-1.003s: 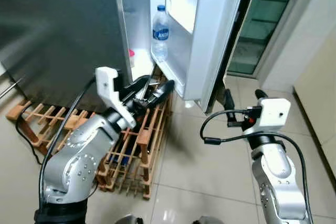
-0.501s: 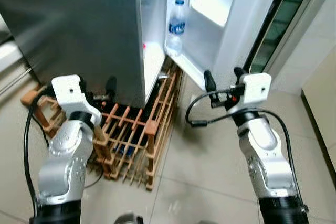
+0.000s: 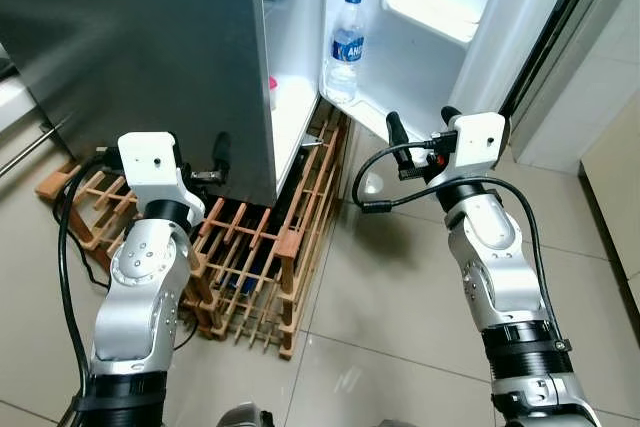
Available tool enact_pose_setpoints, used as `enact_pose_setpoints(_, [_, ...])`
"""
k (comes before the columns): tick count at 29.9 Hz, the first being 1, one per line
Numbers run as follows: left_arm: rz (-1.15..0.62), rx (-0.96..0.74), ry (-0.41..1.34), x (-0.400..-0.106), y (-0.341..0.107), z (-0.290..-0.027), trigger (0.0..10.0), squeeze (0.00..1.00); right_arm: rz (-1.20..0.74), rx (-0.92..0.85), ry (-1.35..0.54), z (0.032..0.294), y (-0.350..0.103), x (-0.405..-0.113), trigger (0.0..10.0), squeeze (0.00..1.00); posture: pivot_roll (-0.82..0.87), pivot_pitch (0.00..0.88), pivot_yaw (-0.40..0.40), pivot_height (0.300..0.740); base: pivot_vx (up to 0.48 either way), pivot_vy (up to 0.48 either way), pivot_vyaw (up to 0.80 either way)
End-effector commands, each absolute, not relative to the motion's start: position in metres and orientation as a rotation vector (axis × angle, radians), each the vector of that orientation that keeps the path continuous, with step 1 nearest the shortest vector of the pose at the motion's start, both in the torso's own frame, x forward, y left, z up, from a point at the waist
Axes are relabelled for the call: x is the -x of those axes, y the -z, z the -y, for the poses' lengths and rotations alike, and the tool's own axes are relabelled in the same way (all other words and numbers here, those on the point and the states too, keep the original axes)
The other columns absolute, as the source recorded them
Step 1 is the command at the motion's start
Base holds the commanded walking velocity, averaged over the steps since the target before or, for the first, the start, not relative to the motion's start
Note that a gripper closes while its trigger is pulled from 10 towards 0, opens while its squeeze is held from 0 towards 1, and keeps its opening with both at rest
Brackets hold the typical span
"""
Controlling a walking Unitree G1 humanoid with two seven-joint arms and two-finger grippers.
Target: Restocking fridge
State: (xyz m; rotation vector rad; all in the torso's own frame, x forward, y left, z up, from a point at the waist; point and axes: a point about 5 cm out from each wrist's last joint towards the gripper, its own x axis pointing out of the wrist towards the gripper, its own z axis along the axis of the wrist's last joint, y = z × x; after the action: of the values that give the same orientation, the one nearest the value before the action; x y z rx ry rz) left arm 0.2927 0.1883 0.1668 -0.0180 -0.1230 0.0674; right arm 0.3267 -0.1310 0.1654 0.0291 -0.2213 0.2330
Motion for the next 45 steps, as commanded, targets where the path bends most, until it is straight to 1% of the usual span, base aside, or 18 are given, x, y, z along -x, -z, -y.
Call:
enact_pose_setpoints(1, [0.142,0.009,-0.105,-0.295,-0.171,-0.191,10.0,0.0,0.217,-0.014,-0.24,0.128,-0.163,-0.323,10.0,0.0,-0.03,0.0,-0.048,0.711,0.0,0.0,0.0])
enact_pose_setpoints(5, [0.178,-0.008,-0.075,-0.294,-0.174,-0.186,10.0,0.0,0.187,-0.039,-0.245,0.127,-0.153,-0.316,10.0,0.0,-0.03,0.0,-0.071,0.711,0.0,0.0,0.56])
enact_pose_setpoints(6, [0.193,0.001,-0.06,-0.293,-0.176,-0.184,10.0,0.0,0.176,-0.046,-0.243,0.128,-0.151,-0.314,10.0,0.0,-0.03,0.0,-0.071,0.711,0.0,0.0,0.71])
enact_pose_setpoints(7, [0.222,0.061,-0.027,-0.29,-0.179,-0.183,10.0,0.0,0.165,-0.056,-0.236,0.132,-0.149,-0.311,10.0,0.0,-0.03,0.0,-0.082,0.711,0.0,0.0,0.71])
enact_pose_setpoints(10, [0.251,0.061,-0.006,-0.288,-0.183,-0.181,10.0,0.0,0.167,-0.061,-0.232,0.134,-0.151,-0.312,10.0,0.0,-0.03,0.0,-0.093,0.711,0.0,0.114,0.71])
enact_pose_setpoints(15, [0.259,0.071,0.028,-0.288,-0.185,-0.172,10.0,0.0,0.165,-0.086,-0.232,0.134,-0.154,-0.319,10.0,0.0,-0.02,0.0,-0.098,0.711,0.0,0.479,0.71])
enact_pose_setpoints(24, [0.243,0.017,0.034,-0.296,-0.184,-0.17,10.0,0.0,0.159,-0.127,-0.25,0.127,-0.157,-0.321,10.0,0.0,-0.03,0.0,-0.085,0.711,0.0,0.0,0.71])
enact_pose_setpoints(26, [0.251,0.018,0.034,-0.298,-0.186,-0.172,10.0,0.0,0.161,-0.136,-0.244,0.127,-0.157,-0.323,10.0,0.0,-0.03,0.0,-0.062,0.711,0.0,-0.48,0.71])
enact_pose_setpoints(33, [0.262,-0.002,0.063,-0.301,-0.191,-0.168,10.0,0.0,0.174,-0.144,-0.248,0.121,-0.16,-0.327,10.0,0.0,-0.02,0.0,-0.037,0.711,0.0,-0.478,0.71])
enact_pose_setpoints(39, [0.232,-0.005,0.015,-0.306,-0.188,-0.17,10.0,0.0,0.169,-0.141,-0.227,0.125,-0.157,-0.325,10.0,0.0,-0.03,0.0,-0.029,0.711,0.0,0.0,0.71])
enact_pose_setpoints(40, [0.223,-0.022,0.009,-0.308,-0.187,-0.168,10.0,0.0,0.164,-0.135,-0.224,0.126,-0.154,-0.322,10.0,0.0,-0.03,0.0,-0.017,0.711,0.0,0.0,0.69])
enact_pose_setpoints(45, [0.224,-0.044,0.014,-0.308,-0.187,-0.165,10.0,0.0,0.154,-0.131,-0.22,0.125,-0.15,-0.32,10.0,0.0,-0.03,0.0,-0.01,0.711,0.0,0.0,0.69])
